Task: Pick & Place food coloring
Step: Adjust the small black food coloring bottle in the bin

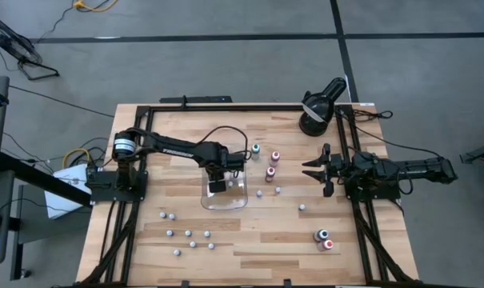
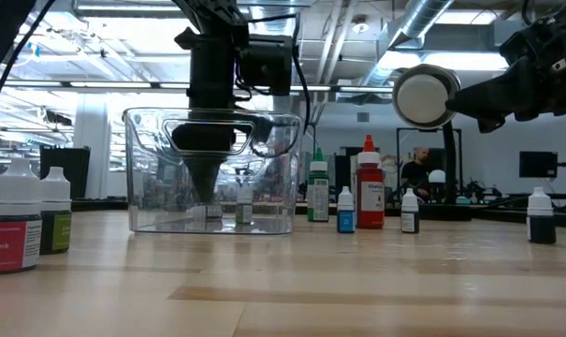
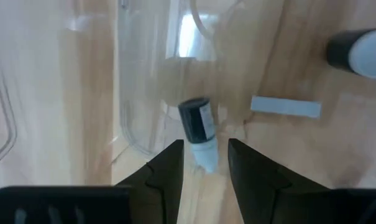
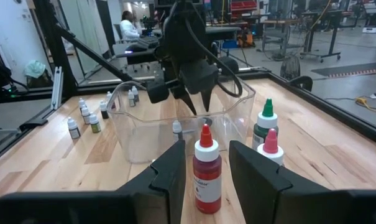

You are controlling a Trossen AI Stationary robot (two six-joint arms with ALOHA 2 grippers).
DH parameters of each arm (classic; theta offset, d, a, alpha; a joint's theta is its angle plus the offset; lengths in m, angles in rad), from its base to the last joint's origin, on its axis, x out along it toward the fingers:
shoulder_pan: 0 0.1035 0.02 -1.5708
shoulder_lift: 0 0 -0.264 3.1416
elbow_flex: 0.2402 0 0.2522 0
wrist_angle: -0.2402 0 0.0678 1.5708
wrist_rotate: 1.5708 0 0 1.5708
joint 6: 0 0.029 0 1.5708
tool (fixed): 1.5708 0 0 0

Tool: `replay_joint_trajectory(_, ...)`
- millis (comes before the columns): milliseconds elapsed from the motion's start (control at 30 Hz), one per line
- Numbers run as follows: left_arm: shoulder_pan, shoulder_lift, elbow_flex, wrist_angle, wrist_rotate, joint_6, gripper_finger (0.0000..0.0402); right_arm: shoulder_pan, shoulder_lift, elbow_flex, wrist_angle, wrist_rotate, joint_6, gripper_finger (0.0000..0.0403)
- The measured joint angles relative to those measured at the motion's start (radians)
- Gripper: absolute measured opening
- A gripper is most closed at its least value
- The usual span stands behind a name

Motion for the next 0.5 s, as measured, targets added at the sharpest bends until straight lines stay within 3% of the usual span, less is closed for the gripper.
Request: replay_joint_trajectory(500, -0.001, 0.04, -0.001, 0.06, 0.03, -0.006, 0.0119, 0.0, 0.0, 0.0, 0.003, 0.0, 0.0, 0.0113)
